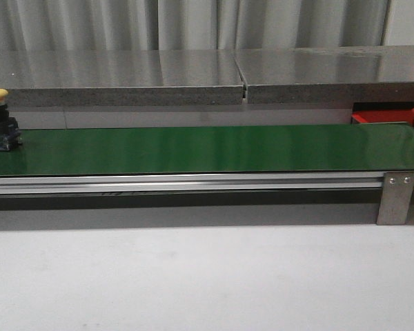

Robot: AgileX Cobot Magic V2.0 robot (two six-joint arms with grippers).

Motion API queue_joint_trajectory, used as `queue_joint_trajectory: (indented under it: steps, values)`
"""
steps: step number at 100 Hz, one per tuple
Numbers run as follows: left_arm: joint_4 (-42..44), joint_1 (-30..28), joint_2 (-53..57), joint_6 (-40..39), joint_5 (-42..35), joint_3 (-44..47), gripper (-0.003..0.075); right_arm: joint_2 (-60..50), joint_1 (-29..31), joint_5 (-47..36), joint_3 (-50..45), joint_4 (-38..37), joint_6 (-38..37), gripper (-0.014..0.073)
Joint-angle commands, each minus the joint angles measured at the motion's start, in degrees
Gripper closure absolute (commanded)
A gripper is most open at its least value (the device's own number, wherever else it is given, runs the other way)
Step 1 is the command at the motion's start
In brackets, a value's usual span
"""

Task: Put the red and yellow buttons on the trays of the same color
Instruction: 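Carry the held red button with the left gripper over the belt's near end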

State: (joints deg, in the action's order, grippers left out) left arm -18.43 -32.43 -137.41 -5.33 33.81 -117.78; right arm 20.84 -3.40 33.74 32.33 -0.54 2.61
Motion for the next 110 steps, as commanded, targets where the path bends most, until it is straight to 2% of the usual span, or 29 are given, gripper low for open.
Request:
queue_joint_trajectory:
  steps: [1, 19, 62, 86, 110]
  values:
    - [-1.2, 0.3, 4.1, -0.5, -2.3, -2.0, 0.0447, 0.3, 0.1, -4.0, 1.5, -0.6, 0.4, 0.0662]
    - [-1.2, 0.3, 4.7, -0.2, -2.6, -2.0, 0.05, 0.3, 0.1, -4.0, 1.5, -0.6, 0.4, 0.0662]
    - [-1.1, 2.1, 15.4, 4.7, 1.1, 0.4, 0.0502, 0.3, 0.1, -4.0, 1.5, -0.6, 0.4, 0.0662]
    - [-1.1, 2.2, 29.1, 5.0, -3.8, 15.8, 0.0502, 0.3, 0.1, -4.0, 1.5, -0.6, 0.4, 0.0662]
    - [-1.2, 4.6, 43.8, 9.6, -5.5, 31.6, 0.0502, 0.3, 0.1, -4.0, 1.5, -0.6, 0.4, 0.0662]
